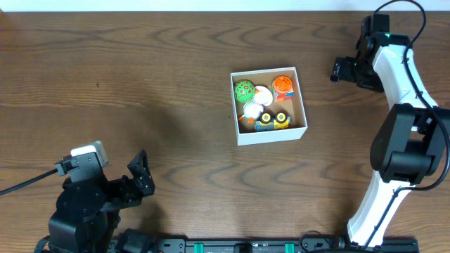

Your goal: Pack container

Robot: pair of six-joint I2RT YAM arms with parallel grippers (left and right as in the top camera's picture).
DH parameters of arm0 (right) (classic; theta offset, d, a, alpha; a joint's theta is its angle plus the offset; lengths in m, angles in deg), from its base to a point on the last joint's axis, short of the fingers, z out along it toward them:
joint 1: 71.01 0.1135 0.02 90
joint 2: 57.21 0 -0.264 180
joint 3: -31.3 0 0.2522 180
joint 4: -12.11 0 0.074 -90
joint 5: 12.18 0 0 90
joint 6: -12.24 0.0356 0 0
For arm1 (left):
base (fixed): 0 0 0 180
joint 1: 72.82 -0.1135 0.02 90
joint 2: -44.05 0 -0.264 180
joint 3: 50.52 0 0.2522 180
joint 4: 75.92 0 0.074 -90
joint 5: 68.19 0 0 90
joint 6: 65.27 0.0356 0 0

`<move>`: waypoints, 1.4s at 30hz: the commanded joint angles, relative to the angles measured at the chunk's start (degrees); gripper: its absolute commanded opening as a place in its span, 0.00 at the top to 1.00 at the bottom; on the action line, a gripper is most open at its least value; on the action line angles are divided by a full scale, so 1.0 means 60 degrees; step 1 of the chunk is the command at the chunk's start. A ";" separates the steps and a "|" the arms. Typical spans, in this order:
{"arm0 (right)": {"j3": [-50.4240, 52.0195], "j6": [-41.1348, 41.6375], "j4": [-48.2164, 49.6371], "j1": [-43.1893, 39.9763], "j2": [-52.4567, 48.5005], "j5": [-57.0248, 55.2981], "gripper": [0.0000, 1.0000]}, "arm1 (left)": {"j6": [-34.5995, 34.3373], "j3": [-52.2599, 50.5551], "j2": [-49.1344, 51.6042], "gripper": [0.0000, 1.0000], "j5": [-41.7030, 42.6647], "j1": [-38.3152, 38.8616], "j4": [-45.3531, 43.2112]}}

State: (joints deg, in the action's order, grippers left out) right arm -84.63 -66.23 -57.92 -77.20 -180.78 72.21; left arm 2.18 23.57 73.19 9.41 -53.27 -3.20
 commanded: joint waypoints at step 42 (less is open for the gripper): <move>0.0040 0.0109 0.0000 -0.0029 0.0219 -0.0025 0.01 | 0.5388 -0.8950 -0.3745 0.02 0.2255 -0.2608 -0.7570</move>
State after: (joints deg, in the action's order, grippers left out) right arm -84.63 -66.21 -57.92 -77.20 -180.80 72.21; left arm 33.79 -28.80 52.32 22.11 -68.07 -48.51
